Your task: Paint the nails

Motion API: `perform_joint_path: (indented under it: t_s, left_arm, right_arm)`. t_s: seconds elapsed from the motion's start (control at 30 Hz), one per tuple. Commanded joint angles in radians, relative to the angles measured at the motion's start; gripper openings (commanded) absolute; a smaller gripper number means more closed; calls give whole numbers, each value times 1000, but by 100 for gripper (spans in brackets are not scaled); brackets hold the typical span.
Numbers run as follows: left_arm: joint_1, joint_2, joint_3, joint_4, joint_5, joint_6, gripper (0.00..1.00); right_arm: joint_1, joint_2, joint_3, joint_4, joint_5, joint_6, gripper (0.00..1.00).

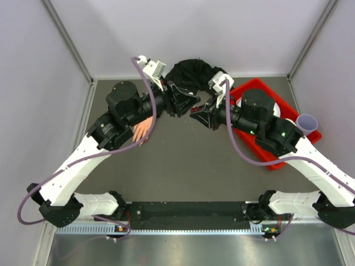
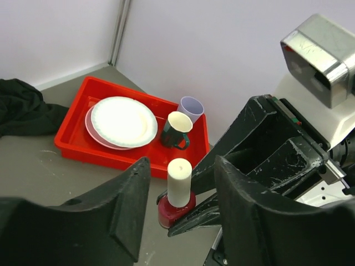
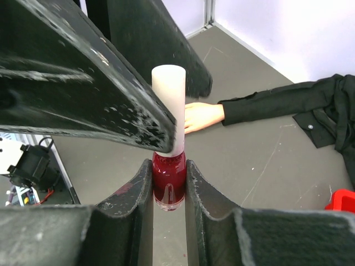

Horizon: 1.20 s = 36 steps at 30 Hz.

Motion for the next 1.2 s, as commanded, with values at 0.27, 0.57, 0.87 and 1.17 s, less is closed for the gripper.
perform_joint_path:
  t_s: [0.27,0.57,0.87,1.17]
  left_arm:
    - [-5,24,22,23,124,11,0]
    - [-1,24,-140,448,771,-75,0]
    - [-39,170,-183,1512,1216,-884,0]
    - [-76,153,-149,1297,1249,-696,0]
  right_arm:
    - [12,-40,47,81,-37,27,0]
    - [10,-117,-25,288,-338,107,0]
    - [10,-105,-42,557,-784,314,0]
    - [10,-54,-36,670,-858,418,0]
